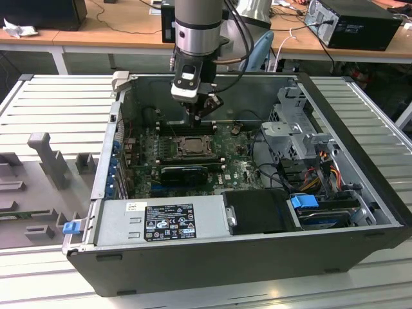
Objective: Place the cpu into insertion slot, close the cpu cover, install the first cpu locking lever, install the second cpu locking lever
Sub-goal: 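Install the first cpu locking lever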
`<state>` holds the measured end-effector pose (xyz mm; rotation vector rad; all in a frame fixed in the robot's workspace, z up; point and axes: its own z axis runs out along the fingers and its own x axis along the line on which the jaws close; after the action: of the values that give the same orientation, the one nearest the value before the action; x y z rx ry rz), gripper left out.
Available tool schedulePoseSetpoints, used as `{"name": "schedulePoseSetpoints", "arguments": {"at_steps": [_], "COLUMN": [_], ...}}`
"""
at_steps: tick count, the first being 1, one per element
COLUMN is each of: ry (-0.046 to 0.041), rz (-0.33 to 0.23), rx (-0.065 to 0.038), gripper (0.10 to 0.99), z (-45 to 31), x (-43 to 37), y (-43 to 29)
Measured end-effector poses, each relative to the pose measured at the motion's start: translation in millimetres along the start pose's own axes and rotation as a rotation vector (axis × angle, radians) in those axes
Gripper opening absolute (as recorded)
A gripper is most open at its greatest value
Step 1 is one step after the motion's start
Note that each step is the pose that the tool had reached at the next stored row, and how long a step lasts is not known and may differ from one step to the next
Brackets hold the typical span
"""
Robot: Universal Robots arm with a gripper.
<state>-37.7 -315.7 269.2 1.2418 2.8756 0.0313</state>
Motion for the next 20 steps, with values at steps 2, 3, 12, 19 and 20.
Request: {"name": "schedulePoseSetpoints", "arguments": {"at_steps": [2, 3, 12, 19, 20], "ry": [0.0006, 0.001, 0.005, 0.0082, 0.0087], "rz": [-0.03, -0.047, -0.228, -0.375, -0.394], "rx": [0.0, 0.0, 0.0, 0.0, 0.0], "gripper": [0.106, 0.106, 0.106, 0.106, 0.106], "z": [0.0, 0.0, 0.0, 0.1, 0.2], "x": [0.0, 0.0, 0.0, 0.0, 0.0], "y": [0.0, 0.0, 0.0, 0.0, 0.0]}}
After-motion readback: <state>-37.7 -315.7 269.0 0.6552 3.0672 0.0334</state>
